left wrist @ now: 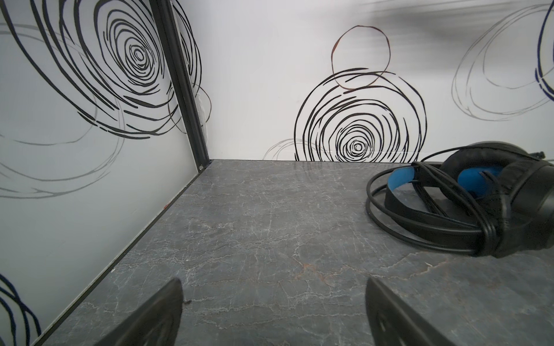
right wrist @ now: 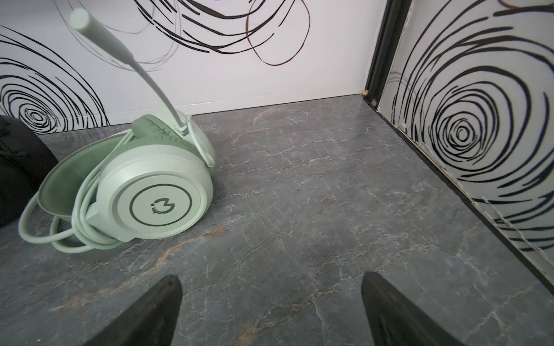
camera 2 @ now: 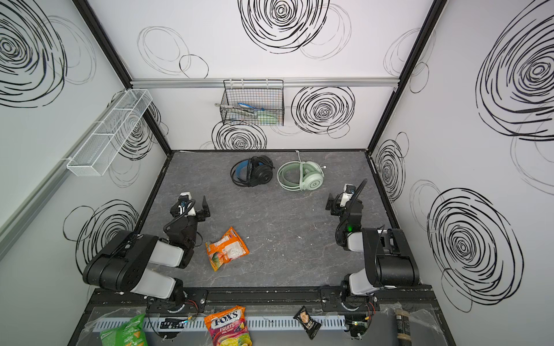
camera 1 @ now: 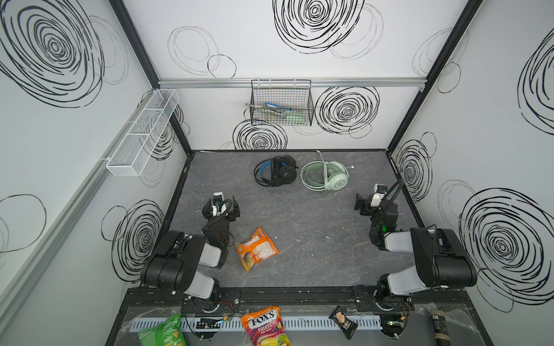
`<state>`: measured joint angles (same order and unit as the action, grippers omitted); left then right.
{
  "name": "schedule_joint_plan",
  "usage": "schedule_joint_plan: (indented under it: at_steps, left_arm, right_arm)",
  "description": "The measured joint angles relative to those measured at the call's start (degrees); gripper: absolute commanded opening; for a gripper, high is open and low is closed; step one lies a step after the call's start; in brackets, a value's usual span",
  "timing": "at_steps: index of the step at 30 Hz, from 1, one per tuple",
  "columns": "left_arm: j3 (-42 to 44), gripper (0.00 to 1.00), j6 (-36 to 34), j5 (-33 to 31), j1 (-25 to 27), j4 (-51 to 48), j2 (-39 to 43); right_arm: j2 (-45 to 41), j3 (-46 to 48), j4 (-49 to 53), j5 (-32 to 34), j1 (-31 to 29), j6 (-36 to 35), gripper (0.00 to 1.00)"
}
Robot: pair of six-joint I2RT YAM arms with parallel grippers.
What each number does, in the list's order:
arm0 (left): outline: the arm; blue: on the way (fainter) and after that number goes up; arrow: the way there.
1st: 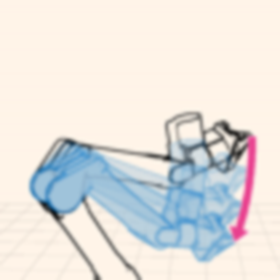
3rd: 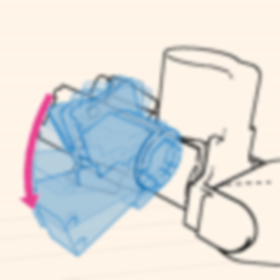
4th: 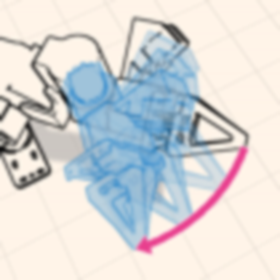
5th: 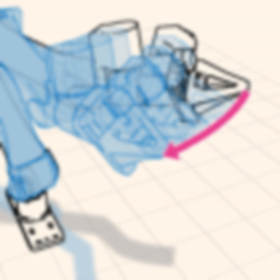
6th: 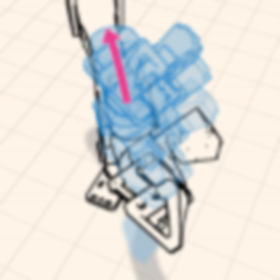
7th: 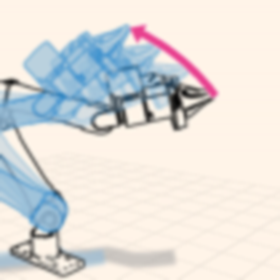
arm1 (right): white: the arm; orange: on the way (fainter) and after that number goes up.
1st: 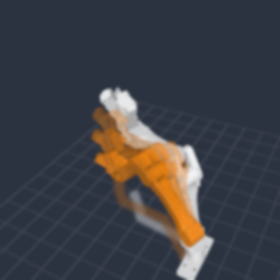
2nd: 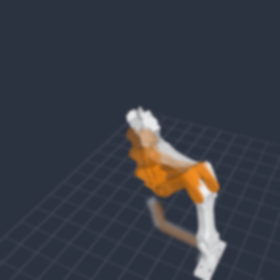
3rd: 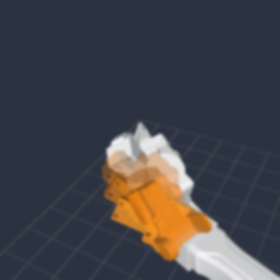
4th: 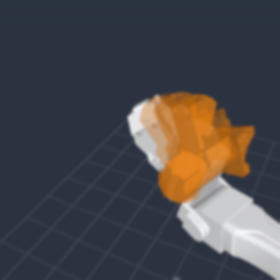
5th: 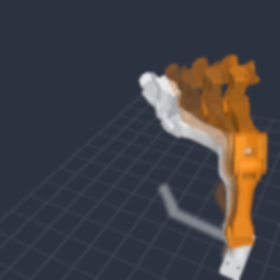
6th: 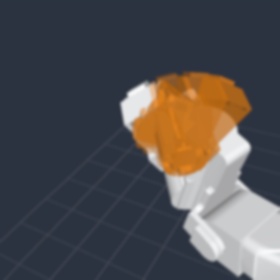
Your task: Wrap the headphones
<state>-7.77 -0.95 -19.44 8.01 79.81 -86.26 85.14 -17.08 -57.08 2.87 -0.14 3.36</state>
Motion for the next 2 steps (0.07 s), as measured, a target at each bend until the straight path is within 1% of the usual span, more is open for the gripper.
schedule_joint_plan:
  at_steps: [2]
  left_arm:
    - [-0.2,0.96,0.1,0.2,-0.1,0.0,0.0]
  right_arm:
    - [0.0,0.6,-1.0,-0.9,0.0,-0.4,0.97]
